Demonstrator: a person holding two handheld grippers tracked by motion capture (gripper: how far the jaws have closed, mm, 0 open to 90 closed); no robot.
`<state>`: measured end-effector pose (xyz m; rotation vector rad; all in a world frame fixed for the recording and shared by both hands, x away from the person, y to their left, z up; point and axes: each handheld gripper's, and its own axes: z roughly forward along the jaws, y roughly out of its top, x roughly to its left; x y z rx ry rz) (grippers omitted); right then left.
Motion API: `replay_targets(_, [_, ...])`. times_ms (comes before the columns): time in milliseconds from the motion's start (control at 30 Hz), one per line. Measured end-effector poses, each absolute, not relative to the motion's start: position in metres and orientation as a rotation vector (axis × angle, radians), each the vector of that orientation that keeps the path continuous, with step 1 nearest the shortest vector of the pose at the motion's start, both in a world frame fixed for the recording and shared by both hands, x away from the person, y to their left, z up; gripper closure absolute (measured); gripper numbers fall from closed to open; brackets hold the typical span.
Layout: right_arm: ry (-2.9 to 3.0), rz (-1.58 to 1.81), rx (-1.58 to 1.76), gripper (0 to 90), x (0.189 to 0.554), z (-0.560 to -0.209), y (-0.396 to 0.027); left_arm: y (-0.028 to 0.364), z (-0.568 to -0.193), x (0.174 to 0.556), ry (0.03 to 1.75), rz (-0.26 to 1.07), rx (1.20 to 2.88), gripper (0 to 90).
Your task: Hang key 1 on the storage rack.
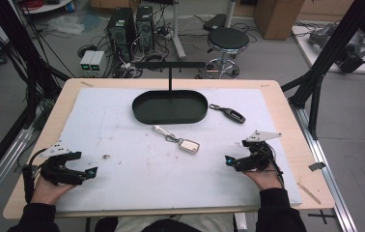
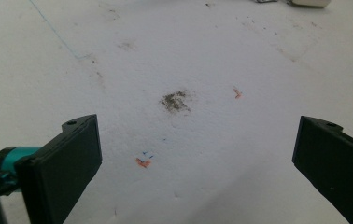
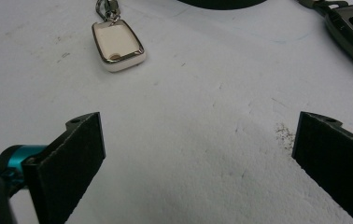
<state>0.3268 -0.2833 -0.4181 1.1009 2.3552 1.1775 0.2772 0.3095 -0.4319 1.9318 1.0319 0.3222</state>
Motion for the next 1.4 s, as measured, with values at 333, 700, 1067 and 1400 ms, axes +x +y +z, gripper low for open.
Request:
replay_targets(333, [2.403,1.134,1.062,1.8,0.344,-0.403,-0.267,0.308,-0.433,0.277,1.028,0.32,1.939,1.8])
replay_targets(700, [2.465,1.082,0.986,1.8,0.361,-0.381,-0.239,0.309,-0.433,0.277,1.021,0.315,1.938,1.8])
replay_targets(1067, [2.558,1.011,0.923,1.7,0.38,-0.375,-0.199,0.311,-0.433,0.278,1.019,0.302,1.925,1.8])
replay_targets(1400, [2.599,0.965,0.897,1.7,0.392,-0.375,-0.174,0.312,-0.433,0.279,1.015,0.3,1.919,1.8])
